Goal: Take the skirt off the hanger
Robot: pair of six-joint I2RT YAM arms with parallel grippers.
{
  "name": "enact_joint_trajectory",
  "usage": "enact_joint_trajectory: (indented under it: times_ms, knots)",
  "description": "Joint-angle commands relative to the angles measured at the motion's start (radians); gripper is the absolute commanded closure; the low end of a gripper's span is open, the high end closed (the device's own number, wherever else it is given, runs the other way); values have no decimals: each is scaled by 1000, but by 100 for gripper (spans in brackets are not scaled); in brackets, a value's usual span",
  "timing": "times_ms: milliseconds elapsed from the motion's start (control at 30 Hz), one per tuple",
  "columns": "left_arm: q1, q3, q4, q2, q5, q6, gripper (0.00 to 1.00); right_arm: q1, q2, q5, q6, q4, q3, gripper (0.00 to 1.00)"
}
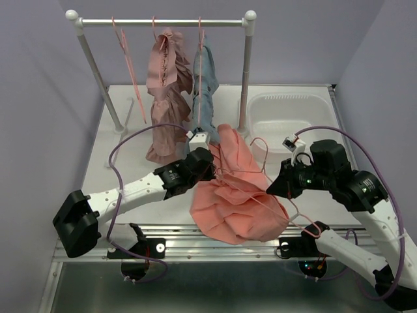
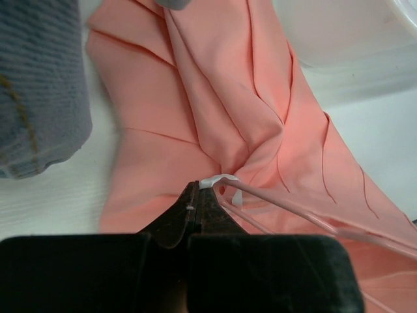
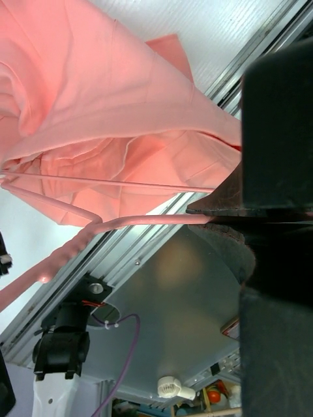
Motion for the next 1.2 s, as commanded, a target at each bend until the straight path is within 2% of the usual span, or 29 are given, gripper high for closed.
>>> enact_joint_trajectory:
  times_ms: [0,167,367,567,667,700,767,833,1000,1167]
  knots:
    - [54,-6,5,-29,-9,-22,100,8,-29,6,-8,-22,80,99]
    - [69,-31,16,-27,13,-22,100,8,-54,21,-5,3,97,99]
    - [82,-34,26,5,51,-36,100,8,-92,118,41,53,131,99]
    - [74,-37,97,-3,198,25,100,8,-187,328,88,240,45,99]
    - [34,-23,111,-24,220,62,70,8,-226,402,88,377,-44,99]
    - [22,-19,111,-30,221,73,43,8,-230,411,87,412,-67,99]
    - [-9,-13,112,-62,224,93,16,8,-237,425,84,513,-116,99]
    - [-33,-13,120,-85,233,104,1,8,-227,460,82,569,-130,99]
    - [-105,-19,129,-156,270,153,1,8,-206,652,105,609,-130,99]
    - [-226,-16,233,-136,309,249,1,8,-187,660,110,675,-144,99]
